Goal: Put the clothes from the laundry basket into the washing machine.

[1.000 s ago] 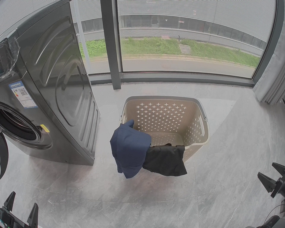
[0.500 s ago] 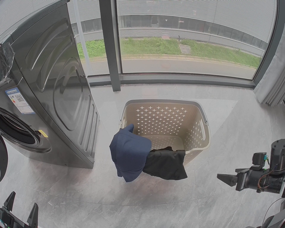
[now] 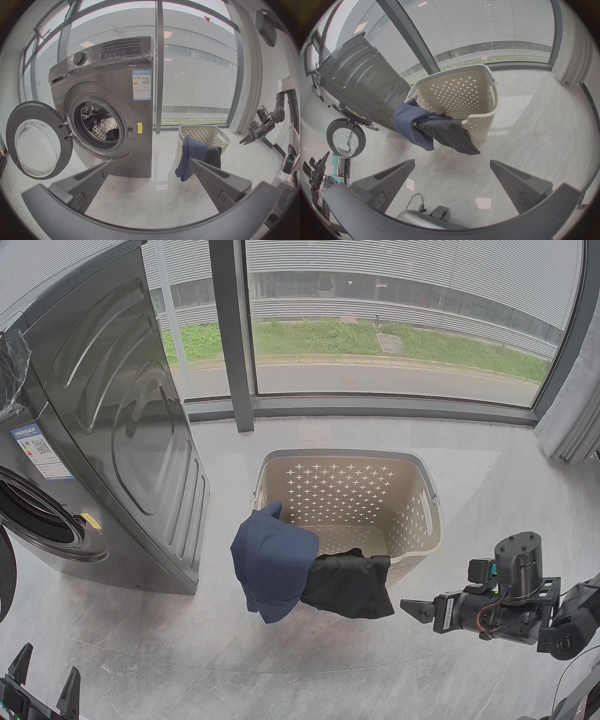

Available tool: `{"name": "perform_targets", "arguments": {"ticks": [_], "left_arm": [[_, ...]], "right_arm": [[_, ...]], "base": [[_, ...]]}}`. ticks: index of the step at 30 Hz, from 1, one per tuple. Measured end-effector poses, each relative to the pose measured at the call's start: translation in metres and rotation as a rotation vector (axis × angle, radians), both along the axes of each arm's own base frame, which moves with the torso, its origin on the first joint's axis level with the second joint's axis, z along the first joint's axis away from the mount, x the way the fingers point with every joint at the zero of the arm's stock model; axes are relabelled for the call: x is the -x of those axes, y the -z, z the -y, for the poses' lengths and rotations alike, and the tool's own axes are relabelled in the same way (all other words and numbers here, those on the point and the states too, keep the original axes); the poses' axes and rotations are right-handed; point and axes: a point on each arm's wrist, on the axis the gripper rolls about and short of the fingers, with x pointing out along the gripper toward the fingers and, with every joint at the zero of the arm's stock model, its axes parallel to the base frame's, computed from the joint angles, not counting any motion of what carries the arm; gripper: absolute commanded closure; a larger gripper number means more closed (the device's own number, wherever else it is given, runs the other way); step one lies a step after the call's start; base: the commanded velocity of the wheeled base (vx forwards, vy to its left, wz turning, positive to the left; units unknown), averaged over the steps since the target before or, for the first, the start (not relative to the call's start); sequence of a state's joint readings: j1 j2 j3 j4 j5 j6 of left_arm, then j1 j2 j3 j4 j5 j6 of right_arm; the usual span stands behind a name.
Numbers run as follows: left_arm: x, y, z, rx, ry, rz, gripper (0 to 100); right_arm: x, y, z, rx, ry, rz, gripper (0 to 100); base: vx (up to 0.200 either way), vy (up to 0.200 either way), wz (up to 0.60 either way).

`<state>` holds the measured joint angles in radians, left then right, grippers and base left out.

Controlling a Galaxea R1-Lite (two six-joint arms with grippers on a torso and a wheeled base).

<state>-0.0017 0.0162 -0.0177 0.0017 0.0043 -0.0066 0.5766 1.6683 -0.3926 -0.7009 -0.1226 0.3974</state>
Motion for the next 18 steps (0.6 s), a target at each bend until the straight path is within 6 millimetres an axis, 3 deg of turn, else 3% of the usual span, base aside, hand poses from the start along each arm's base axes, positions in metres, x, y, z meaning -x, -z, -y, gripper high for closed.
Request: {"name": "perform_targets", "arguments": {"ticks": [18], "left_arm": [[0.000, 0.000, 0.000, 0.005, 0.001, 0.000, 0]], "right_arm": [[-0.057, 0.051, -0.051, 0.035, -0.038, -0.027, 0]], "base": [[0.000, 0.000, 0.00]]}}
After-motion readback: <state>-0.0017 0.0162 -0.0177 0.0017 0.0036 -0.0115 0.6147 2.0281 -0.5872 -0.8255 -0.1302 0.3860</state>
